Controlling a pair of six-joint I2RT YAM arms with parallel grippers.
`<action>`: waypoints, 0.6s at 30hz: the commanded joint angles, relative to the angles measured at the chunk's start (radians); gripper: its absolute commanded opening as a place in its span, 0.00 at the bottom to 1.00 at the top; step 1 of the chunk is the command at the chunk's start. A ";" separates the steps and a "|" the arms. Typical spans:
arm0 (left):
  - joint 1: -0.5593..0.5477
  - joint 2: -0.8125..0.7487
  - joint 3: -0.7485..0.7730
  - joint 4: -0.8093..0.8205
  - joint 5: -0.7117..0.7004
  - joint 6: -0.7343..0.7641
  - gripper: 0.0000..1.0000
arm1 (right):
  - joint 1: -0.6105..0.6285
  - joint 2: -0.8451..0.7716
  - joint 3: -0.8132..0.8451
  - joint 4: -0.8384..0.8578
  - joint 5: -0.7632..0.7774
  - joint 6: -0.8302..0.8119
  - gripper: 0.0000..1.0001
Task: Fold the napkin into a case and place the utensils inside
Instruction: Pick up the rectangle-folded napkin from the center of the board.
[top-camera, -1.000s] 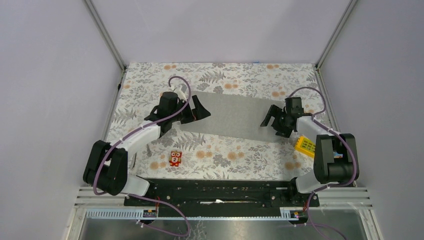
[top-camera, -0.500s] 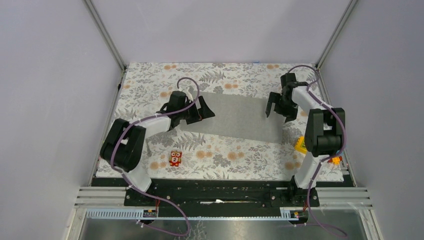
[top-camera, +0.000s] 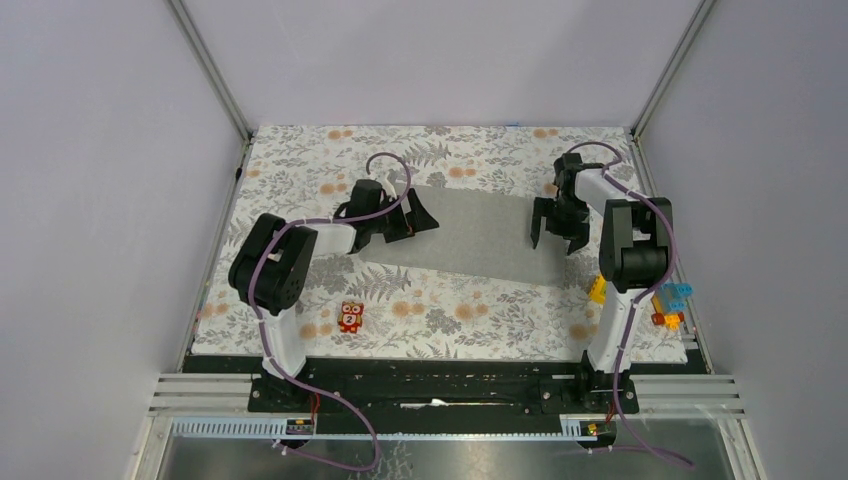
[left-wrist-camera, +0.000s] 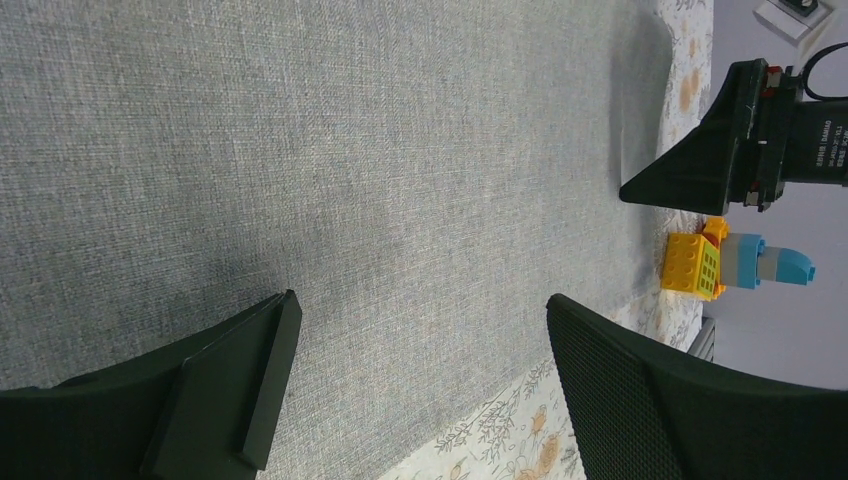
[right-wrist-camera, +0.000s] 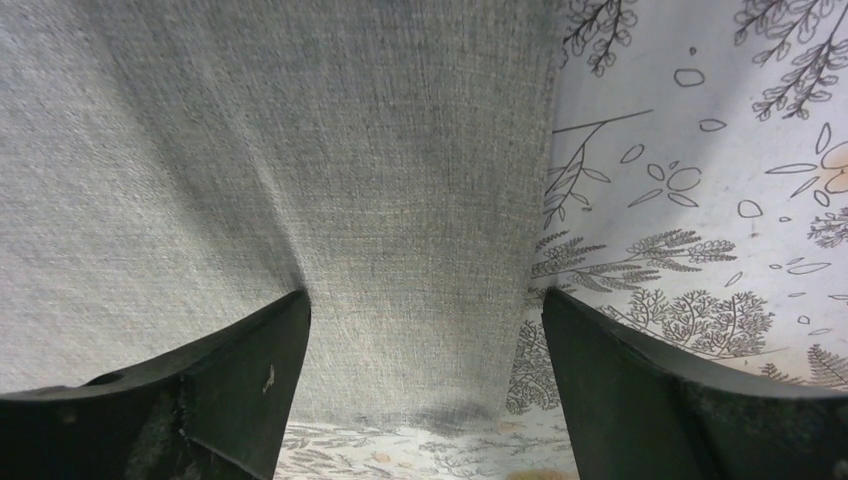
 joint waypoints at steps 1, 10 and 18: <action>-0.002 -0.037 -0.025 0.108 0.022 0.011 0.99 | -0.005 0.033 0.029 -0.003 -0.031 -0.018 0.91; -0.003 -0.089 -0.095 0.166 -0.006 0.009 0.99 | 0.005 0.036 -0.046 0.087 -0.029 0.007 0.78; -0.003 -0.119 -0.146 0.223 -0.023 -0.008 0.99 | 0.041 0.006 -0.095 0.153 0.005 0.034 0.64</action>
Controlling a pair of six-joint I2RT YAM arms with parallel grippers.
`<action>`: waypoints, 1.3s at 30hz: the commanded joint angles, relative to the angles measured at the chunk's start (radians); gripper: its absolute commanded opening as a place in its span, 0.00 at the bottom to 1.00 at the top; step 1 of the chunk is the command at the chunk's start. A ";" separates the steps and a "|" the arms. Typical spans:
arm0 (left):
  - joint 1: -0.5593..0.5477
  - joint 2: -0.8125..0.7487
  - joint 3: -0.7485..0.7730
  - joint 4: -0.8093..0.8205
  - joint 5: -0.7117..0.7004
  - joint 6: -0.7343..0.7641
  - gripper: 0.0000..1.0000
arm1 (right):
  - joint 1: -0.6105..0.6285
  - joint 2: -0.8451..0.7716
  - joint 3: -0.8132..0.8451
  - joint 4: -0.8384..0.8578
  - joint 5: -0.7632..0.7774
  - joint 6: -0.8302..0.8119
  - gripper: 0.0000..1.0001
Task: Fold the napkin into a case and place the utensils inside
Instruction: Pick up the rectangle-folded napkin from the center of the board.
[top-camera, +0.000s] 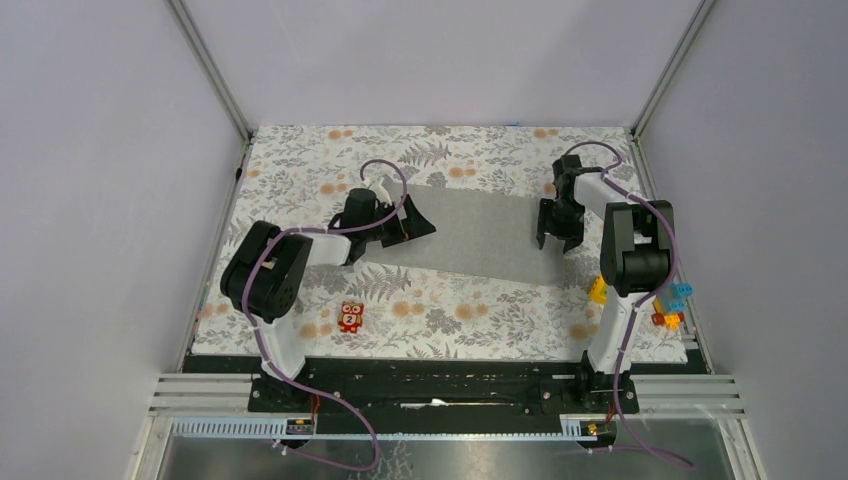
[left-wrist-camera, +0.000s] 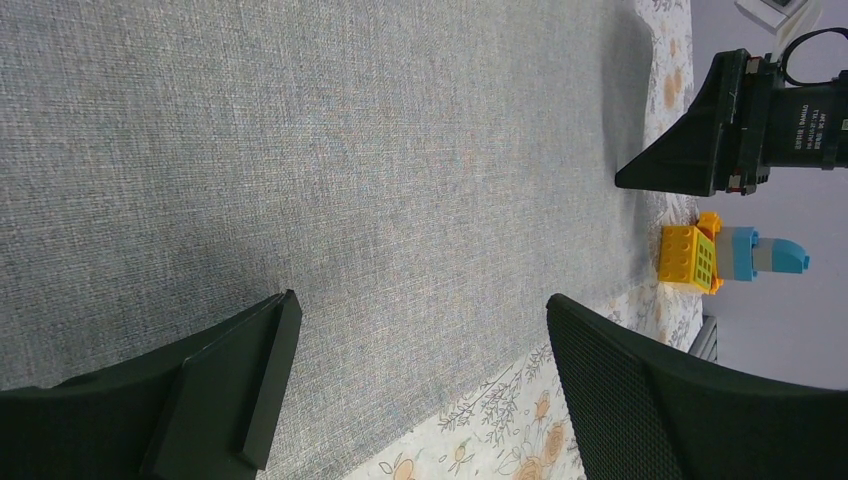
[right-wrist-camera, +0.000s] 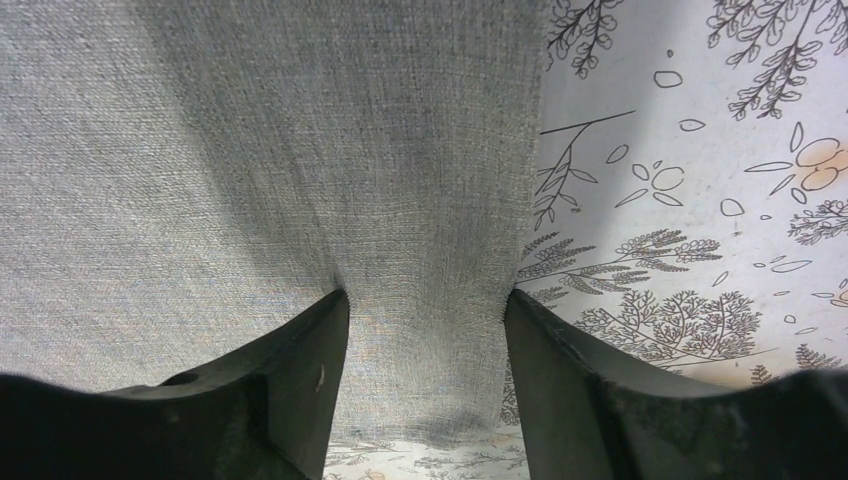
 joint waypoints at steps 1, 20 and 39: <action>-0.003 -0.061 -0.028 0.095 -0.019 -0.004 0.99 | 0.027 0.022 -0.057 0.103 -0.031 0.033 0.62; 0.023 -0.130 -0.024 0.037 -0.040 -0.023 0.99 | 0.028 -0.114 -0.109 0.194 -0.013 0.028 0.00; -0.074 0.078 -0.004 0.028 -0.131 -0.235 0.99 | -0.075 -0.118 -0.022 0.132 -0.033 -0.015 0.00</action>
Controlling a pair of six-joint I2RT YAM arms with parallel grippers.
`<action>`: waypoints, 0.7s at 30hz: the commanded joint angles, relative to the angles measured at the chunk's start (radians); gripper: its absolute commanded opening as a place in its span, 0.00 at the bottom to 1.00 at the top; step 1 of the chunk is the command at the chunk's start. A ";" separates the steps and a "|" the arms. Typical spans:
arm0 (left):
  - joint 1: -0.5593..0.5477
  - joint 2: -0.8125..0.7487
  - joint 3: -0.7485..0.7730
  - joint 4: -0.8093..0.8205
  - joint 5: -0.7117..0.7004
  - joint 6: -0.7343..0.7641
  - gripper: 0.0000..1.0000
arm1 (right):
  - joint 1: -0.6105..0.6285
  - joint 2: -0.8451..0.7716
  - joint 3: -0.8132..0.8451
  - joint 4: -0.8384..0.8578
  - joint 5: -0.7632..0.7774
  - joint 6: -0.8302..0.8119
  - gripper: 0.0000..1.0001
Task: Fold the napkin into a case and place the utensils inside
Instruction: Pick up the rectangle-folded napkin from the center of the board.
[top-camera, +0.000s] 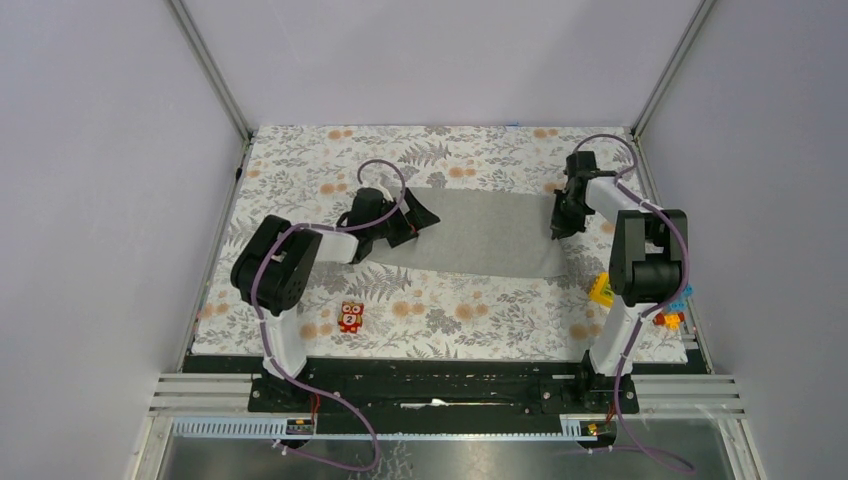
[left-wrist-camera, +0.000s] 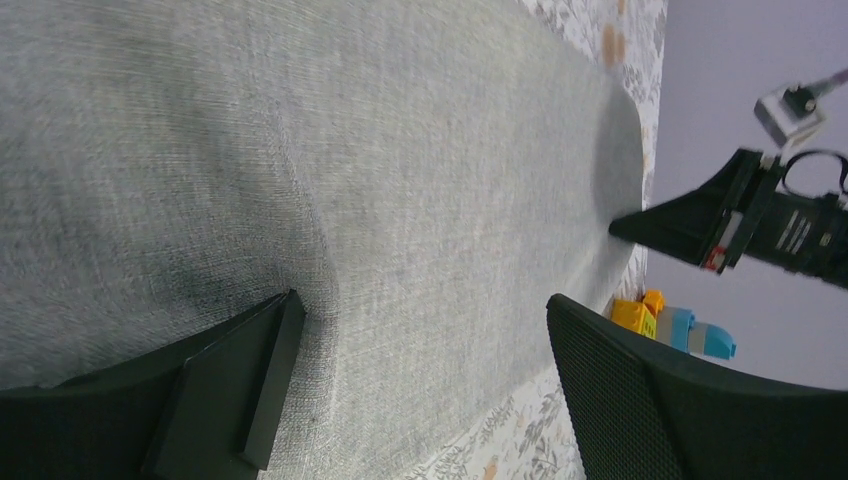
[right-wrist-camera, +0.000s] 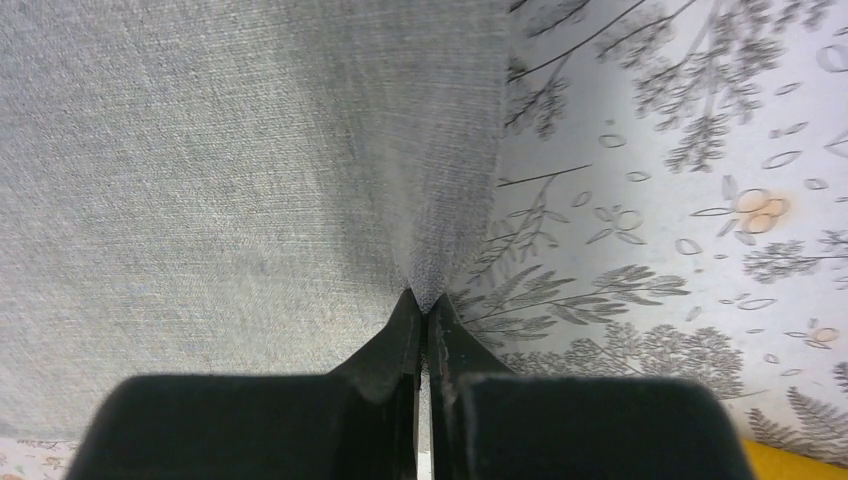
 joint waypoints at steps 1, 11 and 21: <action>-0.092 0.005 -0.067 -0.008 -0.061 -0.038 0.99 | -0.059 -0.015 0.080 -0.043 0.022 -0.032 0.00; -0.187 -0.067 -0.106 -0.003 -0.082 -0.079 0.99 | -0.110 -0.033 0.106 -0.059 -0.009 -0.062 0.00; -0.156 -0.283 -0.199 -0.087 -0.050 0.000 0.99 | -0.059 -0.034 0.071 -0.005 -0.122 -0.045 0.00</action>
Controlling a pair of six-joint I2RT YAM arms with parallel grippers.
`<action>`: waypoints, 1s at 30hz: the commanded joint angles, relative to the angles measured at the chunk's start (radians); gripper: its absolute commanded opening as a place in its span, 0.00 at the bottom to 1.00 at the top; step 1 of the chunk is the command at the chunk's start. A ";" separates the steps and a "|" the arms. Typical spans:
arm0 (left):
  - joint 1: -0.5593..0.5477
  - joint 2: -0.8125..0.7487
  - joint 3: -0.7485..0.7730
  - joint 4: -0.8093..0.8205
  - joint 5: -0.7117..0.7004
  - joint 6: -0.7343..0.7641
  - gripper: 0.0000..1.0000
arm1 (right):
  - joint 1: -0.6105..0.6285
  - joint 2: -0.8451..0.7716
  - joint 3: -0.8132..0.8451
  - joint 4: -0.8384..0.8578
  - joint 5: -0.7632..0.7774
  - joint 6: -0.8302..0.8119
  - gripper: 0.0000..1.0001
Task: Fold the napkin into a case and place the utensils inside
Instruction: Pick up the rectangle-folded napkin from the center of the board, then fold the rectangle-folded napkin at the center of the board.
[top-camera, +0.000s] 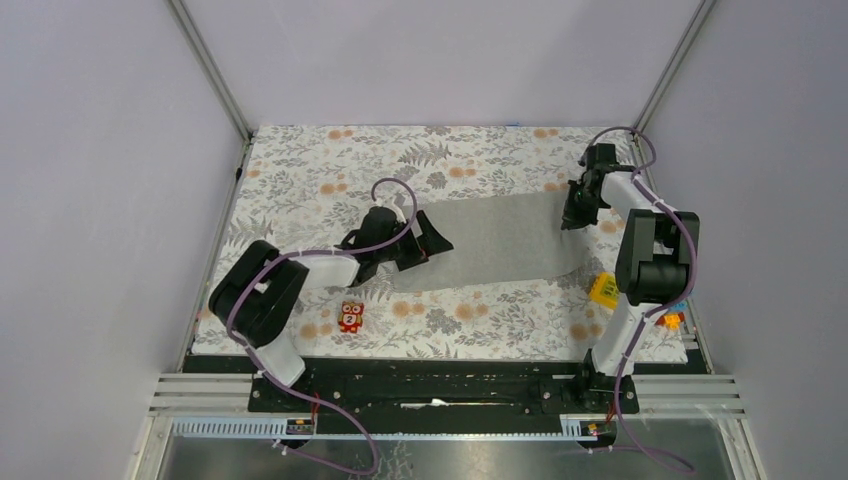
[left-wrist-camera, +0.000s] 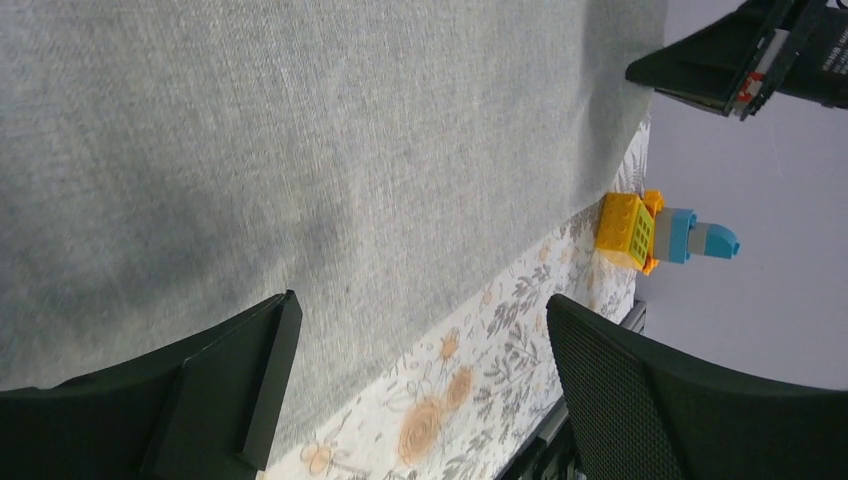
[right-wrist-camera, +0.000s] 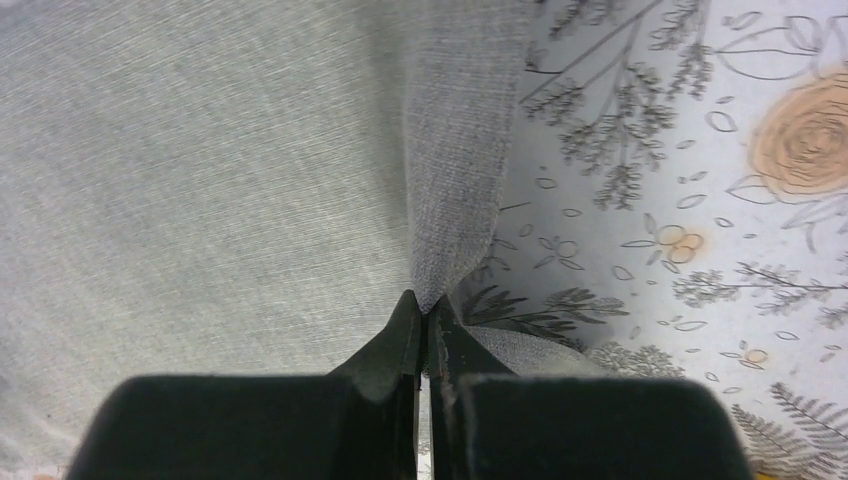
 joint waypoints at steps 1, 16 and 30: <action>0.036 -0.110 -0.089 0.023 0.032 0.034 0.99 | 0.054 -0.040 -0.003 0.019 -0.040 -0.001 0.00; 0.102 -0.718 -0.307 -0.179 -0.082 0.119 0.99 | 0.354 -0.086 0.020 -0.024 -0.036 0.017 0.00; 0.104 -0.917 -0.267 -0.439 -0.197 0.133 0.99 | 0.709 0.100 0.241 -0.017 -0.130 0.156 0.00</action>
